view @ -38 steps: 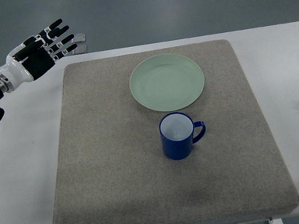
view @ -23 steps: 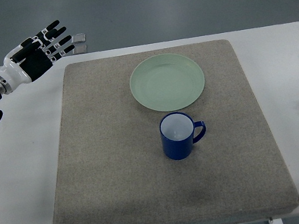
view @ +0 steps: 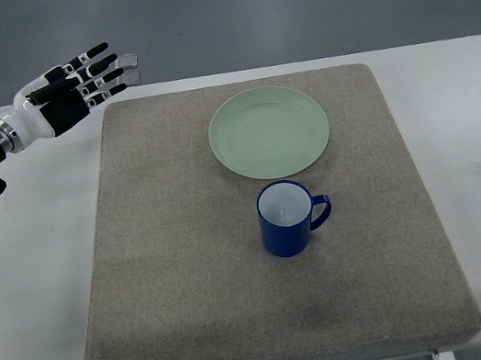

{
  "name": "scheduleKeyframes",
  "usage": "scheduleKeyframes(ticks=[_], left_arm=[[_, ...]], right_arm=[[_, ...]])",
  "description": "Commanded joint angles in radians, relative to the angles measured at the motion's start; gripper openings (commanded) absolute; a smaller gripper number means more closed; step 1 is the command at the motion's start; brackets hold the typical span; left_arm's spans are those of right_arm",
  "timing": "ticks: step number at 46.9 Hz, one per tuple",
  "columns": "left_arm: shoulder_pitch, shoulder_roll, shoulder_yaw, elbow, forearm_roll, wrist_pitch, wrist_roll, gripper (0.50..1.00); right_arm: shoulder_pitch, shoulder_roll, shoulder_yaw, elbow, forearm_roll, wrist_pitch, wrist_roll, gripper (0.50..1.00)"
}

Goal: Place cup left of plate with left hand

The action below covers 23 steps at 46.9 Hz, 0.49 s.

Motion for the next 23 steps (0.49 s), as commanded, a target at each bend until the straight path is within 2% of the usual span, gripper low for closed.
scheduleKeyframes(ticks=[1, 9, 14, 23], left_arm=[[0.004, 0.022, -0.001, -0.002, 0.074, 0.0, -0.05, 0.999], [0.016, 0.084, -0.002, -0.077, 0.266, 0.0, -0.165, 0.996], [0.073, 0.104, -0.011, -0.146, 0.366, 0.0, -0.237, 0.996], [0.16, 0.087, -0.094, -0.231, 0.478, 0.0, -0.256, 0.996]], right_arm=[[0.0, 0.0, 0.0, 0.0, 0.0, 0.0, 0.0, 0.932], [0.0, 0.0, 0.0, 0.0, 0.0, 0.0, 0.0, 0.932], [0.0, 0.0, 0.0, 0.0, 0.0, 0.0, 0.0, 0.932], [0.0, 0.0, 0.0, 0.0, 0.0, 0.0, 0.0, 0.932]])
